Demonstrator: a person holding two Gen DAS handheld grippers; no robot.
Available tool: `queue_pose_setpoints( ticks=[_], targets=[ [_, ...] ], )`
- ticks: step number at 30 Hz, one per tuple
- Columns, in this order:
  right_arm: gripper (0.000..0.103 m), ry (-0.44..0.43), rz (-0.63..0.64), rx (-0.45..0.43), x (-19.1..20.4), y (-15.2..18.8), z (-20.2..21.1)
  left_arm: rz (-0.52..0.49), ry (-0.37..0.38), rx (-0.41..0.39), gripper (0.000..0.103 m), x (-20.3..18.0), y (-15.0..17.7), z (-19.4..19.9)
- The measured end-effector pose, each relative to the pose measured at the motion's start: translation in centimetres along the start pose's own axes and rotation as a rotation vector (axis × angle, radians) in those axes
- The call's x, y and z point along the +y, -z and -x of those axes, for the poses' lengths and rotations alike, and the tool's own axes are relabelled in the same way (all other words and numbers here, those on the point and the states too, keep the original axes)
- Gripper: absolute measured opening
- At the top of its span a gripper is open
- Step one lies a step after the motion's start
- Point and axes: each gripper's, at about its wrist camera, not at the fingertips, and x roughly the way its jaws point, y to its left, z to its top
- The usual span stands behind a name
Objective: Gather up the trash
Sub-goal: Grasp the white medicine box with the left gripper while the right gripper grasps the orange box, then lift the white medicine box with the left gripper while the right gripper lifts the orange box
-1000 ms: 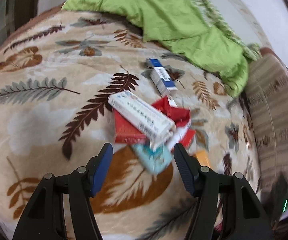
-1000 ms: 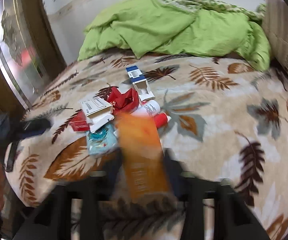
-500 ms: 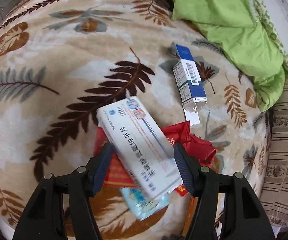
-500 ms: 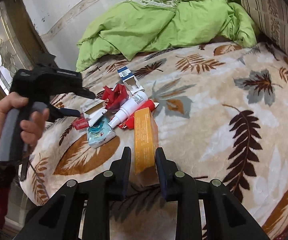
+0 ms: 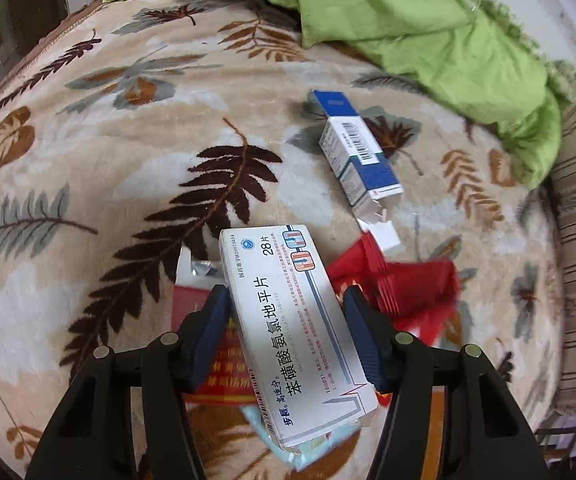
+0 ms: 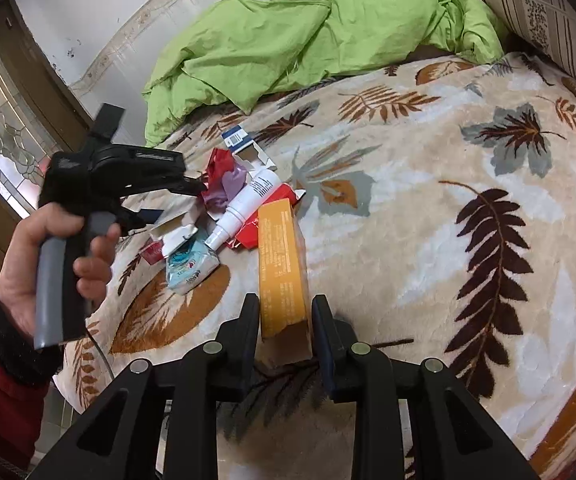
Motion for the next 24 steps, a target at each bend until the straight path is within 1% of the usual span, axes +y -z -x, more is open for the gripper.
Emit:
queue_pose_setpoints(
  ticks=[1,3,6,7,9,11,14,17,19,21,23,24],
  targets=[
    [0.039,0.007,0.0,0.004,0.0,0.0,-0.1,0.007,0.021,-0.002,0.058,0.3,0.3,0.5],
    [0.04,0.011,0.001,0.004,0.0,-0.1,-0.1,0.017,0.057,-0.016,0.058,0.9,1.1,1.8],
    [0.04,0.015,0.003,0.019,0.0,-0.1,-0.6,0.006,0.109,-0.042,0.058,1.4,2.6,4.0],
    [0.039,0.018,0.003,0.022,0.0,-0.1,-0.7,-0.004,0.129,-0.05,0.058,1.5,3.4,4.9],
    [0.034,0.027,0.01,0.023,0.1,0.0,-0.7,-0.021,0.155,-0.062,0.058,1.6,4.4,6.2],
    [0.025,0.035,0.017,0.019,0.2,0.0,-0.6,-0.037,0.17,-0.074,0.058,1.8,5.9,7.5],
    [0.024,0.047,0.027,-0.001,0.5,0.2,-0.1,-0.06,0.165,-0.089,0.058,2.6,8.1,8.9],
    [0.024,0.053,0.038,-0.013,0.9,0.6,0.4,-0.074,0.152,-0.082,0.058,3.5,9.9,9.1],
    [0.024,0.052,0.048,-0.015,1.3,1.0,0.7,-0.074,0.144,-0.078,0.058,4.2,10.7,8.7],
    [0.024,0.054,0.076,-0.016,2.0,1.4,0.9,-0.072,0.118,-0.063,0.058,4.6,11.2,7.8],
    [0.024,0.069,0.104,-0.015,2.7,1.7,0.8,-0.055,0.148,-0.042,0.058,4.8,11.5,7.0],
    [0.024,0.071,0.112,-0.009,2.9,1.8,0.7,-0.058,0.141,-0.042,0.058,4.7,11.6,6.7]
  ],
)
